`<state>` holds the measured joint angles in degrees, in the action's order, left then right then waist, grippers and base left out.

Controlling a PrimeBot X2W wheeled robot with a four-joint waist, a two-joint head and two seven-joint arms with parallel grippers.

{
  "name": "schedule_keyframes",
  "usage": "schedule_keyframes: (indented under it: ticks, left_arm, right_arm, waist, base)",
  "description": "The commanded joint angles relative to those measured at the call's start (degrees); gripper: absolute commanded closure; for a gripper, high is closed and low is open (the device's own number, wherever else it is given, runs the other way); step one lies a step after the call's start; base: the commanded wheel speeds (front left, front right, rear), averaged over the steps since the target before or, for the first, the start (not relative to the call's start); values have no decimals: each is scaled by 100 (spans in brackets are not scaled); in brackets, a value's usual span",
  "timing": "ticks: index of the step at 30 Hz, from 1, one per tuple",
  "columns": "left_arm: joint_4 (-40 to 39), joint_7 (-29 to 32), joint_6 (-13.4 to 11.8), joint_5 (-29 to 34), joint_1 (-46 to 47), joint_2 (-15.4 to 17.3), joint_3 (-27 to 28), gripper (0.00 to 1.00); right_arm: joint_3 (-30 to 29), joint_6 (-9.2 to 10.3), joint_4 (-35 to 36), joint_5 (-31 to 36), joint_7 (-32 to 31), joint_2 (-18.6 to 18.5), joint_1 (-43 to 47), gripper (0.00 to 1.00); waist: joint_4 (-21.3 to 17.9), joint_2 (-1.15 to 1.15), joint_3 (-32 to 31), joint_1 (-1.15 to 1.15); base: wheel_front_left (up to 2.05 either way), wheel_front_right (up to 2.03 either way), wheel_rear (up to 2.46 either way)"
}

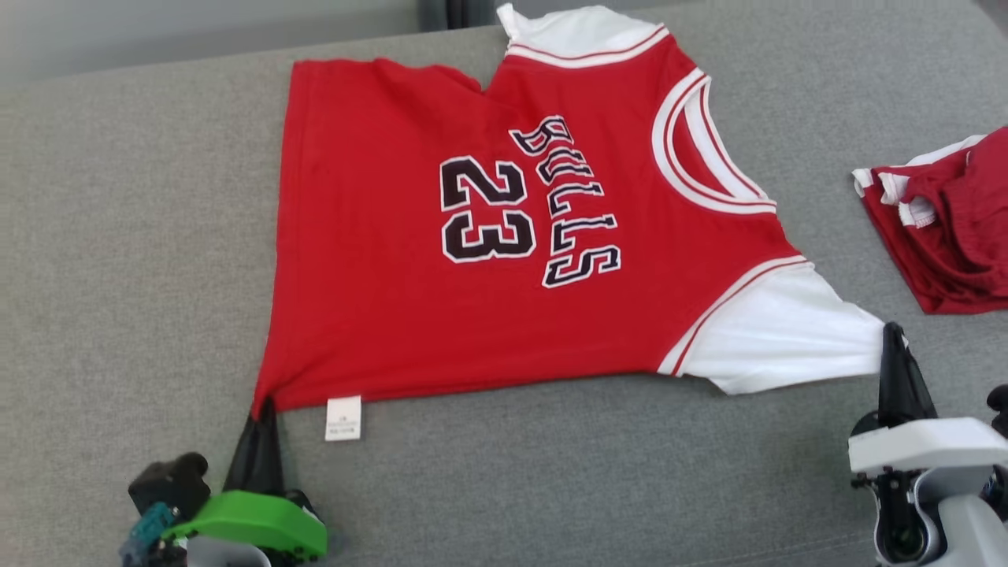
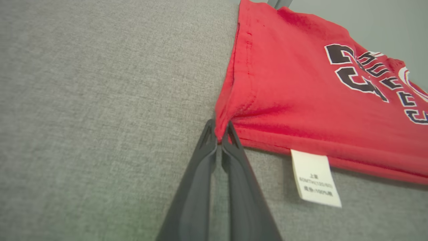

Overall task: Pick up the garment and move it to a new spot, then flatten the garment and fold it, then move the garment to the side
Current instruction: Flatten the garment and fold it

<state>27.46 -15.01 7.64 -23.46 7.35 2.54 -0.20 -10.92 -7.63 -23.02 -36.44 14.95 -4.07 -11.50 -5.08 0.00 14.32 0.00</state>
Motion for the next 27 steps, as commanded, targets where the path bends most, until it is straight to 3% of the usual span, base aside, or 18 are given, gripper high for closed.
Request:
schedule_keyframes:
  ticks: [1, 8, 13, 21, 27]
  left_arm:
    - [-58, -20, -32, 18, -239, 79, -14, 100]
    - [-583, -20, -29, -139, -1125, 70, -312, 100]
    - [-1098, -20, -29, -181, -1251, 67, -450, 100]
    - [-1732, -19, -25, -61, -415, 60, -724, 100]
    - [-1518, -20, -24, 15, 449, 58, -756, 100]
  right_arm:
    - [-76, 27, 21, -26, 32, -59, 213, 100]
    - [-23, 25, 123, -91, 31, 10, 961, 100]
    - [-118, 25, 361, -208, 30, 40, 1104, 100]
    - [6, 20, 757, -169, 29, 4, 181, 100]
    - [160, 19, 304, 139, 29, -115, -999, 100]
  waist:
    - [15, 0, -339, 0]
    - [109, 0, -615, 0]
    - [160, 0, -584, 0]
    - [194, 0, -226, 0]
    - [202, 0, 244, 0]
  base:
    - [0, 0, 0]
    - [0, 0, 0]
    - [0, 0, 0]
    - [0, 0, 0]
    - [0, 0, 0]
